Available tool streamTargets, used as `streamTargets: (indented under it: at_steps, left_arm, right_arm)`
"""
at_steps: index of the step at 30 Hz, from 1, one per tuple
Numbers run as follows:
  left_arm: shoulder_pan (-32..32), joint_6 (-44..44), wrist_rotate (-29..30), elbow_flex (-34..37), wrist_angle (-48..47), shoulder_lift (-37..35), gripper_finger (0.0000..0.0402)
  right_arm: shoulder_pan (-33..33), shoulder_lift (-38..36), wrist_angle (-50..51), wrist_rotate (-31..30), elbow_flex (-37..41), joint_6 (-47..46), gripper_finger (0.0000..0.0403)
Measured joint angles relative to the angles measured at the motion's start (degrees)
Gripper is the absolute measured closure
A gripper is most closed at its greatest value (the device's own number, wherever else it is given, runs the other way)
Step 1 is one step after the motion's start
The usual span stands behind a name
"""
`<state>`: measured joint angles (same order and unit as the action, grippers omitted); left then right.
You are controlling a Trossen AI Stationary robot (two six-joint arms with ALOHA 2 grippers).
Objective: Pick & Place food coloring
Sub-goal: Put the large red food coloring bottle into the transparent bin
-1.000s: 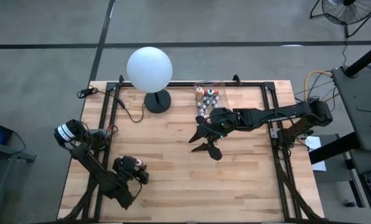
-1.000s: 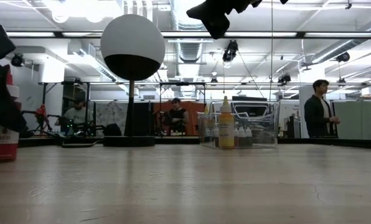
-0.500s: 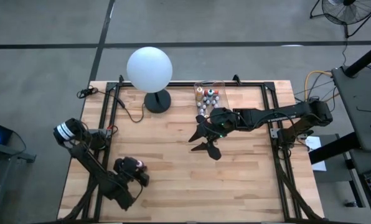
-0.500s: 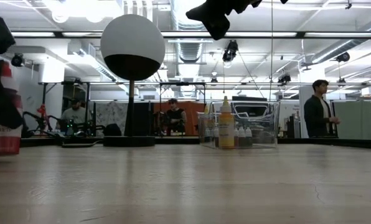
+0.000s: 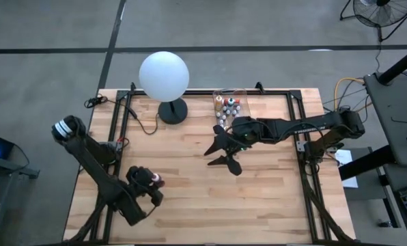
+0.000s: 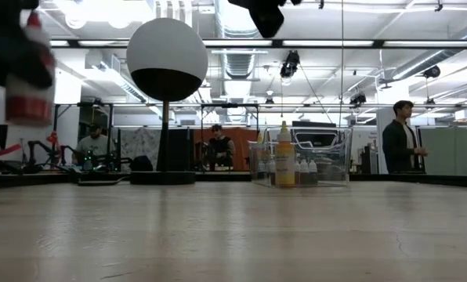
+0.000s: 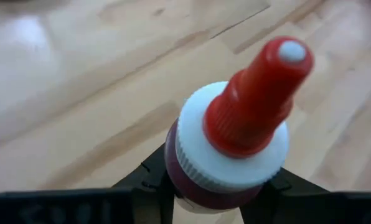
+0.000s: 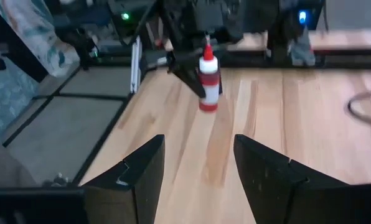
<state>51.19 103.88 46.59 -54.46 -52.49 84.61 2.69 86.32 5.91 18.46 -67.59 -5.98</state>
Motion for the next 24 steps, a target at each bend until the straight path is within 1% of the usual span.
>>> streamTargets:
  at_steps: [5,6,11,16,20,24]
  left_arm:
    - [-3.6,-12.9,0.0,-3.1,0.0,-5.8,0.0296]
    - [-4.5,-15.8,0.0,-4.0,0.0,-6.7,0.0296]
    - [-9.4,-31.2,0.0,-9.9,0.5,-10.2,0.0296]
    - [-14.8,-45.2,-1.1,-16.9,1.1,-11.0,0.0296]
    - [-19.3,-54.3,-4.3,-21.7,2.4,-10.5,0.0296]
    - [-23.4,-61.5,-7.7,-24.2,4.9,-9.9,0.0296]
  right_arm:
    - [0.1,0.0,-2.0,-1.3,-2.1,-0.6,0.0220]
    - [0.1,0.0,-2.0,-2.0,-2.5,-0.9,0.0220]
    - [0.1,0.0,-1.9,-2.2,-5.3,-3.4,0.0220]
    - [0.4,0.1,-1.5,-2.4,-8.2,-3.6,0.0220]
    - [1.2,0.1,0.1,-6.0,-11.1,-2.2,0.0220]
    - [1.4,0.1,2.1,-9.0,-13.0,-1.0,0.0220]
